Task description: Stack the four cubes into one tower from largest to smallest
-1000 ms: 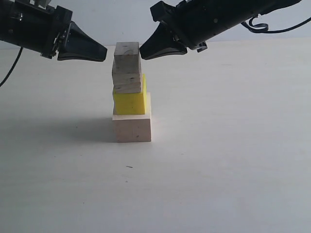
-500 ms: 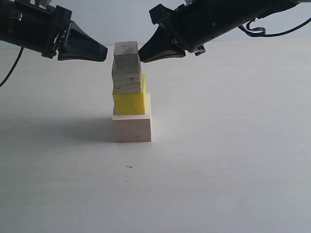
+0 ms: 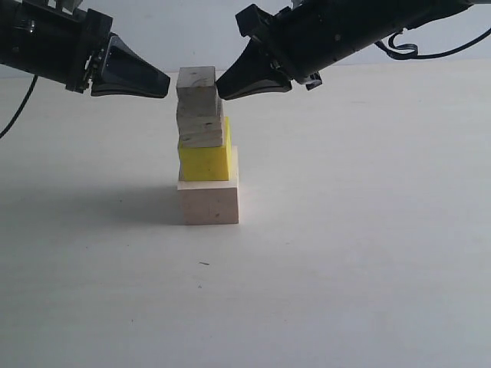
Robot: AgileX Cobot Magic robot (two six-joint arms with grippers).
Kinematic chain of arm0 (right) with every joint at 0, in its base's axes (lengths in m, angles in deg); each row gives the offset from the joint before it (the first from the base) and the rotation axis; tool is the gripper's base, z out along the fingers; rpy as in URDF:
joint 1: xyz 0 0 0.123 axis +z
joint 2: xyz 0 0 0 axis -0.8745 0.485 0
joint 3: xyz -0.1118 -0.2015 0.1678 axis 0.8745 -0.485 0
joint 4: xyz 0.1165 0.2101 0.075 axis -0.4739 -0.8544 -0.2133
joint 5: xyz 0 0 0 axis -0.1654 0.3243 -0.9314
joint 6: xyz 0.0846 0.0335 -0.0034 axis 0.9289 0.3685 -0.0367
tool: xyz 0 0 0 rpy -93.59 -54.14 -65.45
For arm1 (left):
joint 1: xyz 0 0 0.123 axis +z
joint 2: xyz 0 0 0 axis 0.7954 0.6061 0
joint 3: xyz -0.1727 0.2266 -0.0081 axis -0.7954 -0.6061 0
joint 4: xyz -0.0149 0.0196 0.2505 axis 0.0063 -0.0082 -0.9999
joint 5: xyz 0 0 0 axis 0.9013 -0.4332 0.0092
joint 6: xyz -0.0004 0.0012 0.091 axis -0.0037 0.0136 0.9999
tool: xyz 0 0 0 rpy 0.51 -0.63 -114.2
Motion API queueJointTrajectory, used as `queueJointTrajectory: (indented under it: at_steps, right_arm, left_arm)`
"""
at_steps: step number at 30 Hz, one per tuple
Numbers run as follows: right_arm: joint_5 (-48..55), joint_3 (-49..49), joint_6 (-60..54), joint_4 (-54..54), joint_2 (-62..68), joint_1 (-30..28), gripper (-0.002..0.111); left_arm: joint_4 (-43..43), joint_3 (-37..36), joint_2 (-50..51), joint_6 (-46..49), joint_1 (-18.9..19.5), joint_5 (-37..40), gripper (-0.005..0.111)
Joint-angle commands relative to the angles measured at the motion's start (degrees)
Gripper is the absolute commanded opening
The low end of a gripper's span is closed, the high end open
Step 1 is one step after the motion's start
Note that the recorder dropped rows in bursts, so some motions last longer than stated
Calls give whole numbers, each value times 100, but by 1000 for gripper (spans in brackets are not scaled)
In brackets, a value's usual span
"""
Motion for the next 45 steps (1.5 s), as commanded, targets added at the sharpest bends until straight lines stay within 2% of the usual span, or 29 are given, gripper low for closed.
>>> queueJointTrajectory:
  at_steps: [1, 45]
  right_arm:
    - [-184, 25, -9, -20, -1, -7, 0]
    - [-104, 25, -91, -30, -1, -7, 0]
  left_arm:
    - [38, 32, -13, 62, 10, 55, 0]
    - [497, 32, 316, 328, 10, 112, 0]
